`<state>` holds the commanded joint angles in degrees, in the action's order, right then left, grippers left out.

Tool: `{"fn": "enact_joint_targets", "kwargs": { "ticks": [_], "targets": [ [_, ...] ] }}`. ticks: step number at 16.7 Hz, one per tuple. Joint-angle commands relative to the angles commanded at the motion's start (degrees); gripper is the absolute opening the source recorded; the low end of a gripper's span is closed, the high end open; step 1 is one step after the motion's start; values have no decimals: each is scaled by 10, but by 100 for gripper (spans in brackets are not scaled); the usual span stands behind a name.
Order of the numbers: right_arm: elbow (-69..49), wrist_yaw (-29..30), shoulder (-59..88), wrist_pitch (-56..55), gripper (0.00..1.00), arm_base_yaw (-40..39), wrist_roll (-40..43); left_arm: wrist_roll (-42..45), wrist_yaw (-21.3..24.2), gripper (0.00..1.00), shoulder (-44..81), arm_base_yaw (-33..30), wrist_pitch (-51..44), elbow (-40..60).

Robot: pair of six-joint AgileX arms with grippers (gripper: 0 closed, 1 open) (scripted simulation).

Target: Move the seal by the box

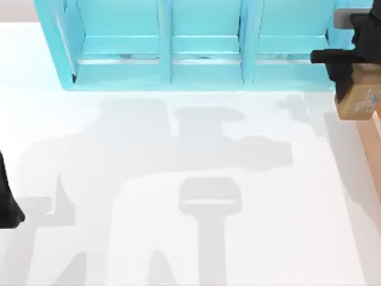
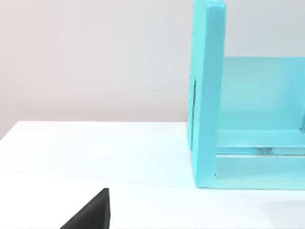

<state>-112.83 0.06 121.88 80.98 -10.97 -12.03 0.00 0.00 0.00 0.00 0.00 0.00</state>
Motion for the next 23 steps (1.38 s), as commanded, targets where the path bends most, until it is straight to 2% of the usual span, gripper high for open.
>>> {"fn": "enact_joint_targets", "kwargs": {
  "ticks": [6, 11, 23],
  "targets": [
    [89, 0, -7, -82, 0, 0, 0, 0, 0, 100, 0, 0, 0, 0],
    [94, 0, -6, -87, 0, -1, 0, 0, 0, 100, 0, 0, 0, 0],
    [94, 0, -6, -87, 90, -1, 0, 0, 0, 100, 0, 0, 0, 0]
  ]
}}
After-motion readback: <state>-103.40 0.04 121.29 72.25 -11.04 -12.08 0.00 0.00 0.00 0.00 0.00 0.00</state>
